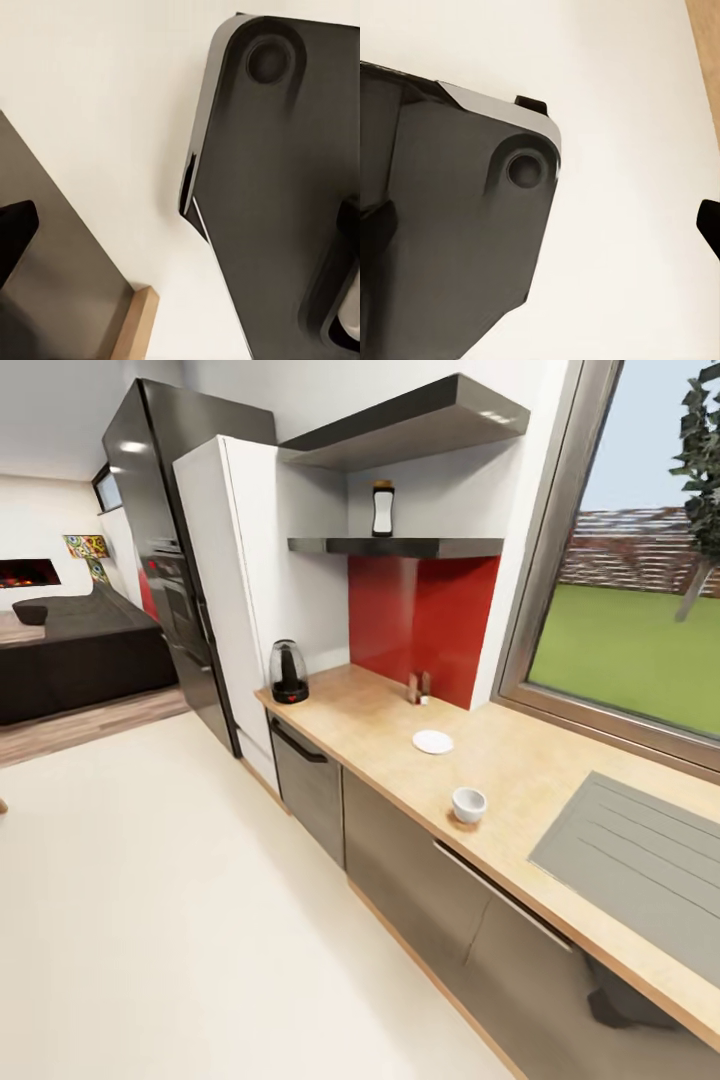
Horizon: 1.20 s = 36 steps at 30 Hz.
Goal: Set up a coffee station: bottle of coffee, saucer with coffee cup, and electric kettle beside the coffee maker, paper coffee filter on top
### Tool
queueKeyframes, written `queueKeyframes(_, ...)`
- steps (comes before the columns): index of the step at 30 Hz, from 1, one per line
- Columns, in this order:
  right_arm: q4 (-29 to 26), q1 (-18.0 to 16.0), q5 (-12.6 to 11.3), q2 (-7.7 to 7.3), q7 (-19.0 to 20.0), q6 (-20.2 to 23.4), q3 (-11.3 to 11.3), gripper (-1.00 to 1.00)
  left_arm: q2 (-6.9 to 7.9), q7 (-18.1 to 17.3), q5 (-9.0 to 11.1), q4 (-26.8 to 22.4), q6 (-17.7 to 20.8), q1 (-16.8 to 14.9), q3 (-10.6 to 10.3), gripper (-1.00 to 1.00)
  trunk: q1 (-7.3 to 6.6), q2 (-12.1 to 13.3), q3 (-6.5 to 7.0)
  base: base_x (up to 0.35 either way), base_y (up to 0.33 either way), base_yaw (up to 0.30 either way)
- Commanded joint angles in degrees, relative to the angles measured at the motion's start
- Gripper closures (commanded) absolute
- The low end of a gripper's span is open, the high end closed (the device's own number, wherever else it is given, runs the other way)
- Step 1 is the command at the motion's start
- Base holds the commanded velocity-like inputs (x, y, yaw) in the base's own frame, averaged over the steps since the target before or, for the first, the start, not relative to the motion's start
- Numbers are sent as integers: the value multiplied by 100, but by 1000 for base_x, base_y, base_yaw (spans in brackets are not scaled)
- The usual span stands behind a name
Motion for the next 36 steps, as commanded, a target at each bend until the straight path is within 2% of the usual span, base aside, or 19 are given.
queueKeyframes(1, -12, -6, -32, -3, -42, -93, 46, -100, 3, -1, 49, -13, -6, 1, -5, -100, 4, -6, -7, 268, 238, 0)
queueKeyframes(6, -12, -6, -34, 0, -44, -263, 46, -100, -2, -1, 56, -15, -6, 1, 2, -100, 4, -6, -7, 280, 220, 0)
queueKeyframes(32, 25, -6, 27, -70, -52, -300, 36, -100, -6, 0, 58, -14, -7, 0, 9, -100, 4, -6, -7, 254, 240, 0)
queueKeyframes(34, 17, -6, 237, -71, -52, -436, -21, -100, -6, 0, 58, -15, -6, 2, 9, -100, 4, -6, -7, 243, 247, 0)
queueKeyframes(36, 15, -6, 710, -71, -52, -497, -312, -100, -6, 0, 59, -15, -6, 0, 8, -100, 4, -6, -7, 243, 247, 0)
